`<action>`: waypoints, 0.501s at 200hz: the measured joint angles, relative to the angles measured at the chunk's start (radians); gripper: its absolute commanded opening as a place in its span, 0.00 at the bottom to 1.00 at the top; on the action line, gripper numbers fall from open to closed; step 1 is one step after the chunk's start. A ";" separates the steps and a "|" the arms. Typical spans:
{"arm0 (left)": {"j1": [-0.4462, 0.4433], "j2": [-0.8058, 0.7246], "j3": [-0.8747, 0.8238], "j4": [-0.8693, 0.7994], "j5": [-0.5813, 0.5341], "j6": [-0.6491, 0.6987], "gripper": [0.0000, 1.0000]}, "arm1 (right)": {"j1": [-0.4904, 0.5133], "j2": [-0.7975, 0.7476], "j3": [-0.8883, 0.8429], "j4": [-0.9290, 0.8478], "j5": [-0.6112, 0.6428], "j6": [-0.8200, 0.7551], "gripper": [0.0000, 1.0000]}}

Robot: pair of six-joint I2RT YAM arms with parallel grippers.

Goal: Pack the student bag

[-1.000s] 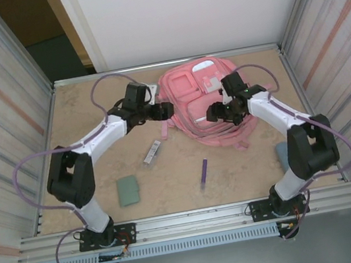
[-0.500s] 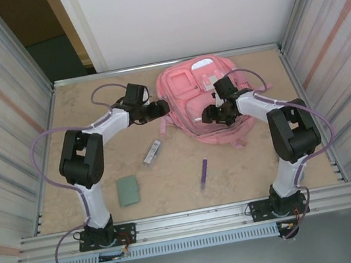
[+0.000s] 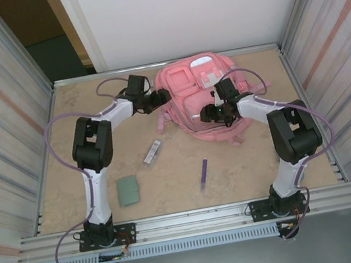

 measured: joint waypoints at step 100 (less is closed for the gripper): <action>0.001 -0.068 -0.196 0.158 0.122 -0.144 0.02 | -0.020 -0.064 -0.068 0.013 -0.051 -0.003 0.61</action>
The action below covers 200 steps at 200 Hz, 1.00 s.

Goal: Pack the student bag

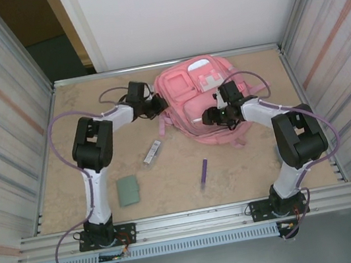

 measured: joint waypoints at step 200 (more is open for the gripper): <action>-0.119 -0.415 -0.377 -0.027 -0.131 -0.406 0.00 | 0.372 -0.505 -0.109 -0.269 0.260 0.218 0.65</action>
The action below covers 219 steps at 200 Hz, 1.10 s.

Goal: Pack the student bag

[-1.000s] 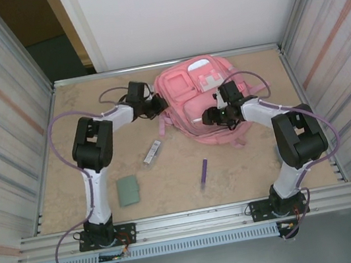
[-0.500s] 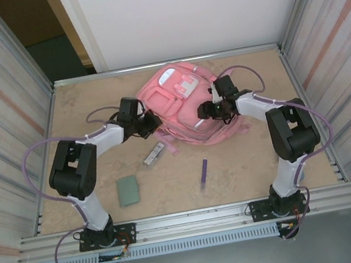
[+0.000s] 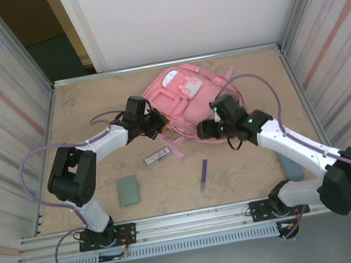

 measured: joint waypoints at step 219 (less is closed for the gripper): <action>-0.044 -0.082 0.017 -0.024 0.011 -0.032 0.00 | 0.283 0.503 0.183 0.093 0.679 0.506 0.00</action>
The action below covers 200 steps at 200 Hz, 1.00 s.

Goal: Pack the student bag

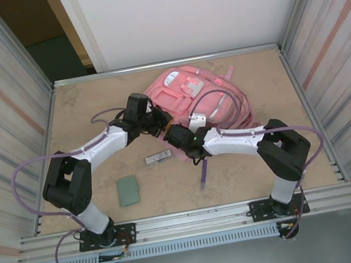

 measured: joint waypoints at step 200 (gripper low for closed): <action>0.225 0.430 0.408 -0.171 0.274 0.332 0.44 | -0.386 -0.390 -0.307 -0.067 -0.828 -0.629 0.00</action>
